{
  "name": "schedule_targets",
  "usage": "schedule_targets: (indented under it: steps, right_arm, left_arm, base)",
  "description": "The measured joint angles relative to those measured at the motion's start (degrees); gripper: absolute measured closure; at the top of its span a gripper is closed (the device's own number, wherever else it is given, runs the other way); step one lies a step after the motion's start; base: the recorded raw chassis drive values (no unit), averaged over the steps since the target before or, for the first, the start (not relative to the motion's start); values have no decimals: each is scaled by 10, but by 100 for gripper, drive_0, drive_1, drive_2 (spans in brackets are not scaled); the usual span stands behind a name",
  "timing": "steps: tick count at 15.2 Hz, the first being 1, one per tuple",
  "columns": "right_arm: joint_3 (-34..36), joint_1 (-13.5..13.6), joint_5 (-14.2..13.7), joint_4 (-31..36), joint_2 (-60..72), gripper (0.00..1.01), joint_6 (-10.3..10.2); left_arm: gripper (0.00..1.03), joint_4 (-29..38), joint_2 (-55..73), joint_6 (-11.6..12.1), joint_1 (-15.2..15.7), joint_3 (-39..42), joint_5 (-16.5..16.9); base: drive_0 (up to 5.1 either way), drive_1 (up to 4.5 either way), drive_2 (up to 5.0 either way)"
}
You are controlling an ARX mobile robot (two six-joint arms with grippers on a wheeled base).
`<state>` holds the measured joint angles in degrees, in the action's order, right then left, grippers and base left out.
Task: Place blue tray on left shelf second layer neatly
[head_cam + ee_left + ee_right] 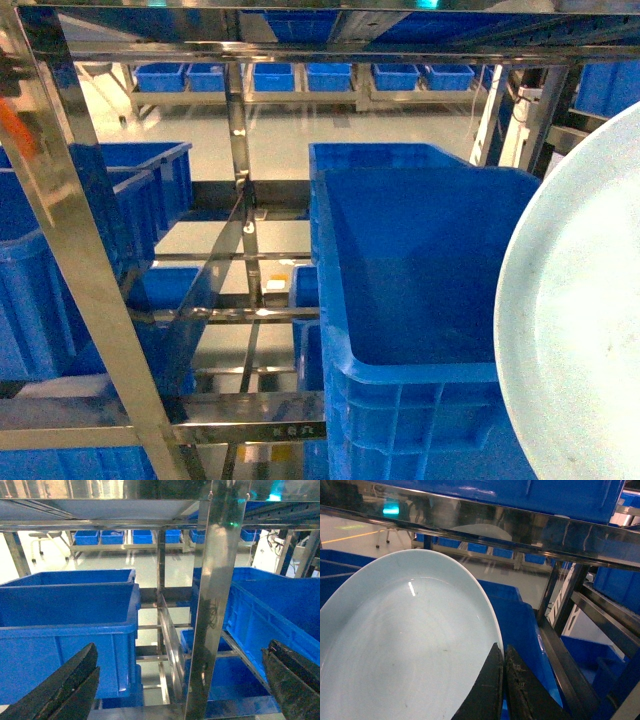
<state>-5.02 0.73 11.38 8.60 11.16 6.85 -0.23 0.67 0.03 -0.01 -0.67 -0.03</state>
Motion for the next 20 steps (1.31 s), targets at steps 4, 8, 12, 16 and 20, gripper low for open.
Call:
schedule_targets:
  steps: [4, 8, 12, 16, 20]
  right_arm:
    - [0, 0, 0, 0, 0, 99, 0]
    - [0, 0, 0, 0, 0, 99, 0]
    - [0, 0, 0, 0, 0, 99, 0]
    - [0, 0, 0, 0, 0, 99, 0]
    - [0, 0, 0, 0, 0, 99, 0]
  left_arm:
    - [5, 0, 0, 0, 0, 0, 0]
    - [5, 0, 0, 0, 0, 0, 0]
    - [5, 0, 0, 0, 0, 0, 0]
    - [5, 0, 0, 0, 0, 0, 0]
    - [5, 0, 0, 0, 0, 0, 0]
  base:
    - [0, 0, 0]
    - [0, 0, 0]
    - [0, 0, 0]
    - [0, 0, 0]
    - [0, 0, 0]
